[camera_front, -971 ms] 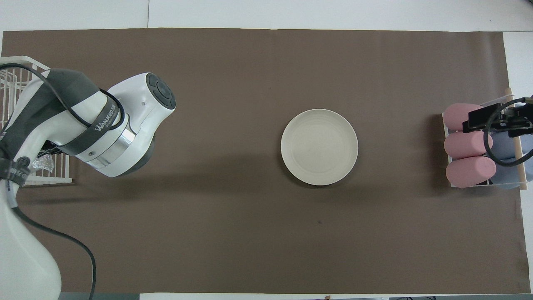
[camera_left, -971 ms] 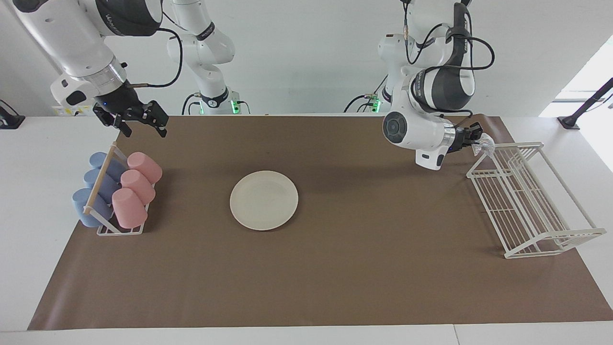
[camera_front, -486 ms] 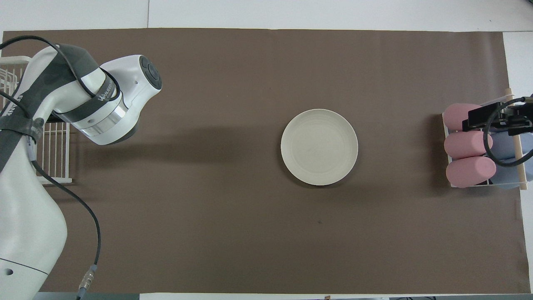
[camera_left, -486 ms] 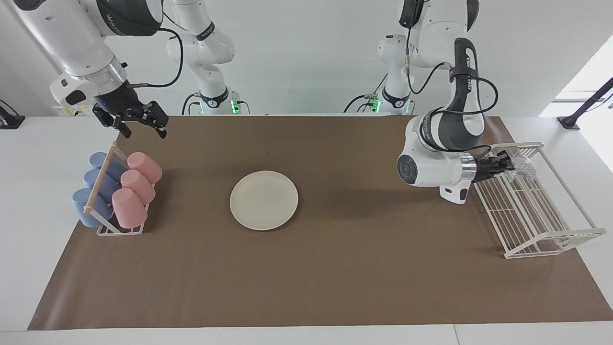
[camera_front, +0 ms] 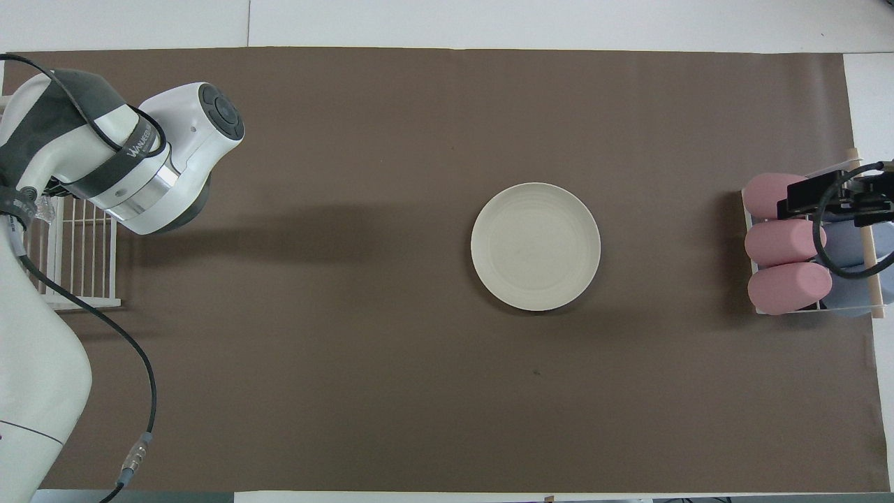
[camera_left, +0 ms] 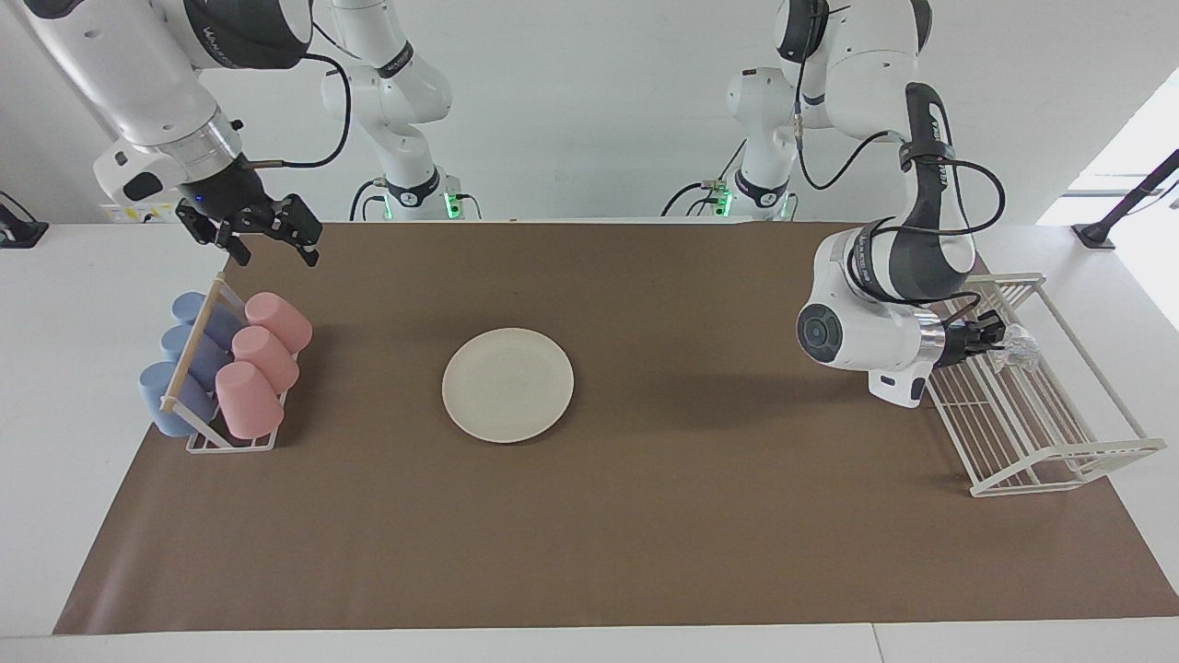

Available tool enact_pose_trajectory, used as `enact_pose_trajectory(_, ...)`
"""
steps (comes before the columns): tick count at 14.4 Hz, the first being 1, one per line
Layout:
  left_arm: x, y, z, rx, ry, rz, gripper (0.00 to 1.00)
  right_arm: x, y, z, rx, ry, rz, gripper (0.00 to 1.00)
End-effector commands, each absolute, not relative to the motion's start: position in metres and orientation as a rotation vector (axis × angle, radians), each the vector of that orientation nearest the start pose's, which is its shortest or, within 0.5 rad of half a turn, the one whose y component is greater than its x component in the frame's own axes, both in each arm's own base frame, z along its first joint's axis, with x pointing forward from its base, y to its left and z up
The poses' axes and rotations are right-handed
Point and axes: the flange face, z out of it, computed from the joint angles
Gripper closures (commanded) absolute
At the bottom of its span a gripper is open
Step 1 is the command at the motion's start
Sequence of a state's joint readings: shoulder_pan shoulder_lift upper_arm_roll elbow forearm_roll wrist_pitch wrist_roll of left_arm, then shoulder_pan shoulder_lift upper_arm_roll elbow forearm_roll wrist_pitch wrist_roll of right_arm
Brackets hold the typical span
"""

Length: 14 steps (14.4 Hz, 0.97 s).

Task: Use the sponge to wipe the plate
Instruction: 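Lower the scrubber into the wire basket and open the left gripper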

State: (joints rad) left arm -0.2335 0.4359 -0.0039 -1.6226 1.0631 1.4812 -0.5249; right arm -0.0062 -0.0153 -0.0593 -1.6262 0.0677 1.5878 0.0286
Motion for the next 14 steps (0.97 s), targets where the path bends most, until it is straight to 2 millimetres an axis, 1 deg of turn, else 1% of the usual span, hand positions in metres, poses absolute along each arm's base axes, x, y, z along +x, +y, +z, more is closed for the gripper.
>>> enact_pose_trajectory(1,0.639,-0.051,0.388,-2.024,-0.097,0.076,1.0,0.551,-0.029,0.612,-3.088,0.121,0.01,0.0)
enact_pose_trajectory(4,0.639,-0.051,0.385,-2.029,-0.087,0.073,1.0,0.55,-0.033,0.611,-3.087,0.121,0.017,0.0)
enact_pose_trajectory(5,0.638,-0.051,0.384,-2.028,-0.085,0.074,0.81,0.55,-0.032,0.611,-3.087,0.121,0.017,0.0)
enact_pose_trajectory(6,0.638,-0.051,0.385,-2.029,-0.083,0.074,0.26,0.55,-0.03,0.612,-3.086,0.121,0.012,0.0)
enact_pose_trajectory(7,0.638,-0.051,0.385,-2.029,-0.085,0.073,0.05,0.551,-0.029,0.613,-3.086,0.121,0.01,0.0)
enact_pose_trajectory(8,0.638,-0.051,0.385,-2.029,-0.085,0.073,0.0,0.551,-0.028,0.614,-3.085,0.121,0.003,0.0)
enact_pose_trajectory(11,0.638,-0.05,0.385,-2.027,-0.087,0.074,0.0,0.553,-0.029,0.615,-3.081,0.109,-0.003,0.0)
enact_pose_trajectory(13,0.638,-0.05,0.385,-2.028,-0.087,0.075,0.0,0.551,-0.038,0.614,-3.09,0.104,0.004,0.0)
enact_pose_trajectory(14,0.638,-0.05,0.386,-2.028,-0.088,0.074,0.0,0.551,-0.041,0.615,-3.091,0.062,0.0,0.0)
